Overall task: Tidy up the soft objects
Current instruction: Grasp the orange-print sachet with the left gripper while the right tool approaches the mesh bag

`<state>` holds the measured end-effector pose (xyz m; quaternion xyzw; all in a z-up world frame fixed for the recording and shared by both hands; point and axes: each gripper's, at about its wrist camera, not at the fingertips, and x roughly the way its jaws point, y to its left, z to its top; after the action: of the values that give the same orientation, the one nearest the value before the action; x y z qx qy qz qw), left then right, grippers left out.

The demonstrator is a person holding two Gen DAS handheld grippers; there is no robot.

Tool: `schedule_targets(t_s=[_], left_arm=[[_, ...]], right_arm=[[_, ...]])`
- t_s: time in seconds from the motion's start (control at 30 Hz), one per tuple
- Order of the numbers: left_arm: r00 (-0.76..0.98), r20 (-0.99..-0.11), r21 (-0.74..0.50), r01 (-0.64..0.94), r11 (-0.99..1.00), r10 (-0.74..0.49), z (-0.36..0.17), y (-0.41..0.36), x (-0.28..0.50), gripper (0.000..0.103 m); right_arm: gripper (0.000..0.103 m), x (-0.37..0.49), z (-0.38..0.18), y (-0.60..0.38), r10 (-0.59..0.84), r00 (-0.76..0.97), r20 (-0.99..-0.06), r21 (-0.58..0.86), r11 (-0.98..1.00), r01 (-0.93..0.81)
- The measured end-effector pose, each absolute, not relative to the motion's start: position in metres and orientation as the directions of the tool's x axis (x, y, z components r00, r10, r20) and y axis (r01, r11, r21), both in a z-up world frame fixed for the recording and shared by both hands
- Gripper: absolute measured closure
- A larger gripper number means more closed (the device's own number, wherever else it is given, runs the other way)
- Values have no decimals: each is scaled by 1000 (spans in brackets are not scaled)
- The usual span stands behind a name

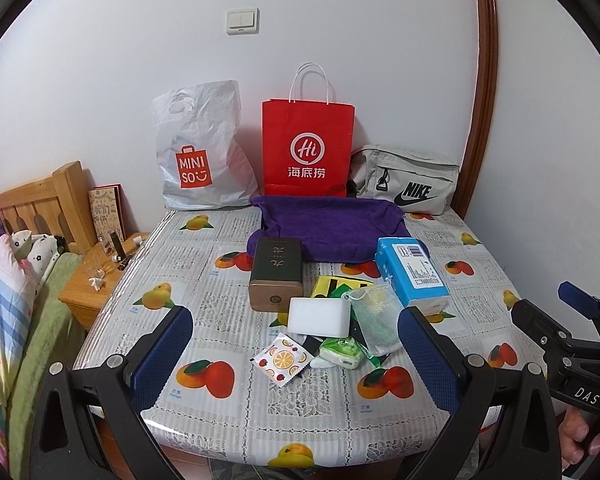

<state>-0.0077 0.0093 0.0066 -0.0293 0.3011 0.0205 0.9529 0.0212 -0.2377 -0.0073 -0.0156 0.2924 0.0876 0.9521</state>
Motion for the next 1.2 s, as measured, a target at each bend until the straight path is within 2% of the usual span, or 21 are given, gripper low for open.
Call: schedule_targets(t_s=[0.43, 0.67, 0.9, 1.2], left_arm=[[811, -585, -52, -65, 997, 22, 0, 19, -5, 0], [787, -617, -46, -70, 996, 27, -19, 28, 14, 0], [713, -700, -45, -99, 994, 39, -61, 42, 45, 0], [627, -778, -41, -110, 993, 37, -130, 61, 72, 0]], right_arm=[[0, 23, -14, -234, 171, 809, -563, 24, 981, -191], [0, 40, -31, -232, 185, 778, -601, 34, 978, -206], [0, 65, -62, -235, 171, 718, -675, 44, 980, -192], [0, 87, -94, -235, 200, 682, -704, 62, 973, -221]])
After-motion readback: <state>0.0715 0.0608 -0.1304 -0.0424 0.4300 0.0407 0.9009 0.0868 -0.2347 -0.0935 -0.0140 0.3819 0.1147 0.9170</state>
